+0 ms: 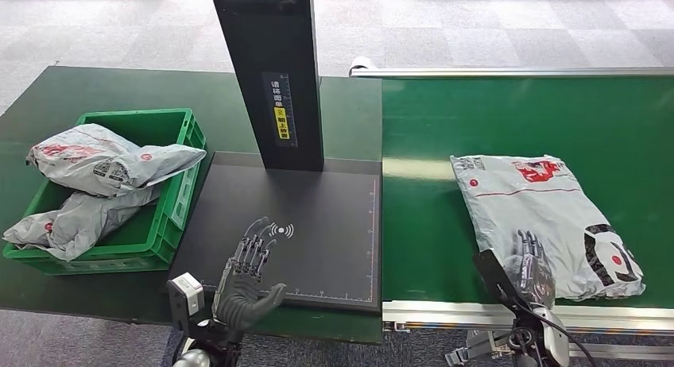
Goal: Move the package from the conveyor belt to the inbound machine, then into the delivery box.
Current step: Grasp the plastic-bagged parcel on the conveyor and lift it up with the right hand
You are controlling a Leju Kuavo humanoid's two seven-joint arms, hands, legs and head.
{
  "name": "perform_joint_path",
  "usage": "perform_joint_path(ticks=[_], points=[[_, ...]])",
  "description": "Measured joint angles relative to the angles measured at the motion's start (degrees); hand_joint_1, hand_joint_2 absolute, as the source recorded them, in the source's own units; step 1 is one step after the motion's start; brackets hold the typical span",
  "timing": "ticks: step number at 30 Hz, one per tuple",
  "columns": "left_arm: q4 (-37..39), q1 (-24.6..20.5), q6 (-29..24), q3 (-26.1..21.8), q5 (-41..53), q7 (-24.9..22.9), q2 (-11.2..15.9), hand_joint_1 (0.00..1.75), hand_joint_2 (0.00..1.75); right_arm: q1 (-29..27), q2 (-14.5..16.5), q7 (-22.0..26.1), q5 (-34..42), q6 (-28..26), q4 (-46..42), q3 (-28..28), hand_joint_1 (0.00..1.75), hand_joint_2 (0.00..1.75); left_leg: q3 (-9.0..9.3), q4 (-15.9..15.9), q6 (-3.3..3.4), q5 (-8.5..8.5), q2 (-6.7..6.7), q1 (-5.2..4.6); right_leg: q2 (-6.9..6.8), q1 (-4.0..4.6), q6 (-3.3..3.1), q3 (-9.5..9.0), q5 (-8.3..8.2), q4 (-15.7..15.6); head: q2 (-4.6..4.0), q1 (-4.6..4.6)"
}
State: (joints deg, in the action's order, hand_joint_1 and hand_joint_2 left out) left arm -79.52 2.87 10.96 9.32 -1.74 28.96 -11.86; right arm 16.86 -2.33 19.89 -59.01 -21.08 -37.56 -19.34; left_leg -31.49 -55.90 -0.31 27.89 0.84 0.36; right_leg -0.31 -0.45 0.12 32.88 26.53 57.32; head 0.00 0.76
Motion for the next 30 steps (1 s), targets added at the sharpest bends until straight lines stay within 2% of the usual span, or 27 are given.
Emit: perform_joint_path(ticks=[1,4,6,13,30], points=[[0.0,-0.02,-0.04,0.0,0.11,-0.01,-0.01,0.0,1.75,0.16,0.17,-0.03,-0.11,-0.43,0.02,0.38,0.32,1.75,0.01,0.0,0.0,0.0,0.0,0.0,0.0,0.0,0.0,0.0,0.0,0.0,0.0,0.01],[0.0,-0.14,-0.1,0.01,0.44,-0.07,-0.01,0.0,1.75,0.57,0.69,-1.54,-1.21,-2.5,0.03,1.86,1.5,1.75,0.01,0.0,0.0,0.0,-0.02,0.0,0.0,0.0,0.0,0.0,0.0,0.0,0.0,0.01],[0.0,-0.24,-0.12,0.01,0.51,-0.13,0.0,0.0,1.75,0.73,0.87,-2.97,-2.21,-3.73,0.02,2.9,1.69,1.75,0.01,0.0,0.0,0.0,-0.03,0.01,-0.01,0.01,0.0,0.0,0.0,0.0,0.0,0.0],[0.07,-0.8,-0.19,0.02,0.7,-0.43,-0.01,0.0,1.75,0.53,1.3,-5.15,-3.53,-4.66,-1.71,4.98,1.75,1.75,0.01,0.0,0.0,0.0,-0.03,0.0,-0.01,0.0,0.0,0.01,0.0,0.0,0.0,-0.01],[1.34,-1.92,0.08,0.08,1.14,-1.01,-0.01,0.0,1.75,-4.8,2.76,-3.07,0.64,-1.48,-14.62,5.07,1.75,1.75,0.01,0.0,0.0,0.0,-0.02,0.0,0.0,0.0,0.0,0.02,0.0,0.0,0.0,0.01]])
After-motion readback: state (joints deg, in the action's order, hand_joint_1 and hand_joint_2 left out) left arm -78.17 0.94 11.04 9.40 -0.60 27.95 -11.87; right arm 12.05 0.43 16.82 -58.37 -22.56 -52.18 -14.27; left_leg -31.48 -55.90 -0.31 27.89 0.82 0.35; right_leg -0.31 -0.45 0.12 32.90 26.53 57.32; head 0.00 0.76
